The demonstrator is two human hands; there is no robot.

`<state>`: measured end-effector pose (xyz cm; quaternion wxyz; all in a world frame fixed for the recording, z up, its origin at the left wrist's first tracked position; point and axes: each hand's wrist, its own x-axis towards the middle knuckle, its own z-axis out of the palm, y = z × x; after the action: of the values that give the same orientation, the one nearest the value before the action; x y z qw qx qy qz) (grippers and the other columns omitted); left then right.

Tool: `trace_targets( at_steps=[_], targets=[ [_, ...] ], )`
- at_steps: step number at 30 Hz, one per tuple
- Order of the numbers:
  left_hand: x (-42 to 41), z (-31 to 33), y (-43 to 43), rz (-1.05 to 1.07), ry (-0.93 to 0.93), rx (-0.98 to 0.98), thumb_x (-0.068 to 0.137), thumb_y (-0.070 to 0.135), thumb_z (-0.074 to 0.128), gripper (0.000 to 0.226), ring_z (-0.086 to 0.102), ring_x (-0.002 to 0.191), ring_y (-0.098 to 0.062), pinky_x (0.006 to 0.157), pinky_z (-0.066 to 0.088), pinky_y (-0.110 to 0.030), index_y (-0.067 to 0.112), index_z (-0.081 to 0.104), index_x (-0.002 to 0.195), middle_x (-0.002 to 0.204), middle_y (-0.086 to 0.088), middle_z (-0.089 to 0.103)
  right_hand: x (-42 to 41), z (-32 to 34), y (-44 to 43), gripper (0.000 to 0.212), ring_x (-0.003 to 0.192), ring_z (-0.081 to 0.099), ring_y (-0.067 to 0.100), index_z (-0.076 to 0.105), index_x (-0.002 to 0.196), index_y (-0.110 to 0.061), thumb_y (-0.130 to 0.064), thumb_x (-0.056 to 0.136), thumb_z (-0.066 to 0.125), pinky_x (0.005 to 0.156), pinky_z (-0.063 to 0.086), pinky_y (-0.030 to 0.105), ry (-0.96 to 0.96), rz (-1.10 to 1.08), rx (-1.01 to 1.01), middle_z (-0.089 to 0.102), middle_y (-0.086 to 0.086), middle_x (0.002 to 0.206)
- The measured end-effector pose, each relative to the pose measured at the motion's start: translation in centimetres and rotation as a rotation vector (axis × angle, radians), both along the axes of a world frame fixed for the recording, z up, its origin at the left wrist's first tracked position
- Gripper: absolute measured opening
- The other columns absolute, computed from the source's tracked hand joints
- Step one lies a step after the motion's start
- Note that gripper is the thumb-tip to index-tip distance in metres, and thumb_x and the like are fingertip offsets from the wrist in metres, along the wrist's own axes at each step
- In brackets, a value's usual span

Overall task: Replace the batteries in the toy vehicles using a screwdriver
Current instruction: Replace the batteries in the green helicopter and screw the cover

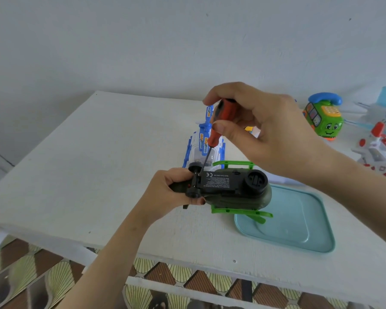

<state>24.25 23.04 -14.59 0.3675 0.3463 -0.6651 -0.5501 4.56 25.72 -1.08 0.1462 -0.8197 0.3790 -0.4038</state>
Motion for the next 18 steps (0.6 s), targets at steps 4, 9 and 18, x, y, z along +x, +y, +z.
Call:
trace_targets(
  at_steps=[4, 9, 18],
  targets=[
    [-0.04, 0.1, 0.05, 0.001, 0.008, -0.006, 0.062, 0.003, 0.08, 0.041, 0.066, 0.097, -0.015, 0.074, 0.053, -0.02, 0.01, 0.071, 0.102, 0.099, -0.004, 0.073, -0.03, 0.03, 0.03, 0.024, 0.076, 0.068, 0.013, 0.056, 0.115, -0.003, 0.0, 0.091, 0.056, 0.076, 0.055, 0.028, -0.008, 0.013, -0.008, 0.066, 0.003, 0.08],
    [-0.09, 0.19, 0.04, -0.018, 0.012, -0.02, 0.063, 0.005, 0.079, 0.041, 0.065, 0.102, -0.019, 0.082, 0.054, -0.023, 0.013, 0.071, 0.102, 0.104, -0.005, 0.071, 0.09, 0.02, 0.01, 0.024, 0.075, 0.068, 0.011, 0.056, 0.114, -0.002, 0.002, 0.091, 0.057, 0.075, 0.055, 0.025, 0.018, 0.007, -0.001, 0.067, 0.003, 0.079],
    [-0.03, 0.0, -0.02, -0.014, 0.02, -0.036, 0.062, 0.008, 0.08, 0.044, 0.065, 0.104, -0.02, 0.084, 0.053, -0.024, 0.011, 0.071, 0.105, 0.105, -0.006, 0.072, 0.94, 0.67, -0.32, 0.028, 0.076, 0.063, 0.008, 0.058, 0.119, -0.008, -0.006, 0.091, 0.058, 0.077, 0.052, 0.026, 0.183, -0.001, -0.095, 0.066, -0.003, 0.082]
  ],
)
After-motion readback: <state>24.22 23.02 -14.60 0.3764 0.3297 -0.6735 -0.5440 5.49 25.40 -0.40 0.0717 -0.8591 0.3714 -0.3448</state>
